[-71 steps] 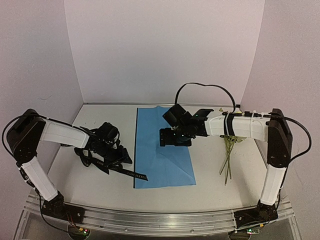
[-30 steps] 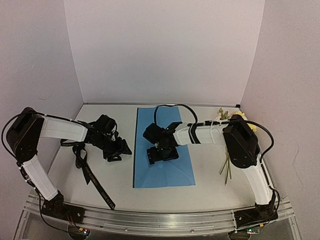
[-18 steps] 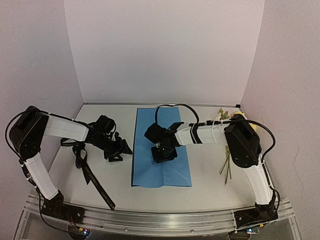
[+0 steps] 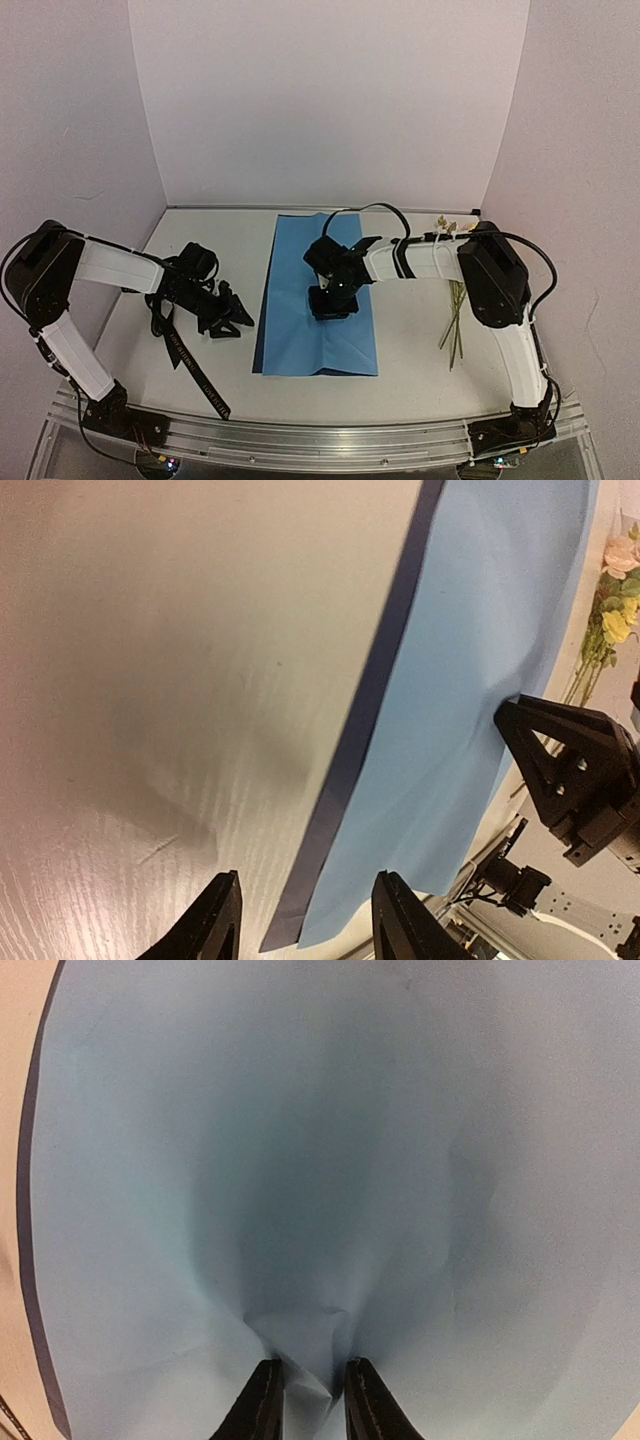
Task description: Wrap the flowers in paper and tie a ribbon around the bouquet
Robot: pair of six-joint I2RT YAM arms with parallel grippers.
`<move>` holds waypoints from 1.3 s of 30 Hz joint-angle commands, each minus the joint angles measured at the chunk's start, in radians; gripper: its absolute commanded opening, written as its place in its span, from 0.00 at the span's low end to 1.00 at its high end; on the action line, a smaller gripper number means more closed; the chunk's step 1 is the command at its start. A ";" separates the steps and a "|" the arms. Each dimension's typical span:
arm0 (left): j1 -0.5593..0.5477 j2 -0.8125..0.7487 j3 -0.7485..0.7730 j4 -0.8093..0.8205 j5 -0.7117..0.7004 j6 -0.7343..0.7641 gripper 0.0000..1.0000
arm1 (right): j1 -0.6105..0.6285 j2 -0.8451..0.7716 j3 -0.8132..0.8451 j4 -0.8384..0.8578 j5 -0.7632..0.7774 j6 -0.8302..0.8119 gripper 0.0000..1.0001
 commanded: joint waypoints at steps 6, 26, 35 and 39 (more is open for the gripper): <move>-0.005 -0.050 0.043 -0.006 0.044 0.011 0.48 | -0.016 -0.040 -0.045 0.017 -0.081 0.027 0.03; -0.006 -0.001 0.063 0.085 0.159 -0.003 0.61 | -0.065 -0.201 -0.103 0.135 -0.197 0.066 0.01; -0.004 0.026 0.050 0.208 0.171 -0.038 0.70 | -0.091 -0.246 -0.182 0.259 -0.303 0.107 0.01; 0.016 0.025 0.088 0.255 0.128 0.005 0.73 | -0.091 -0.252 -0.207 0.291 -0.325 0.109 0.01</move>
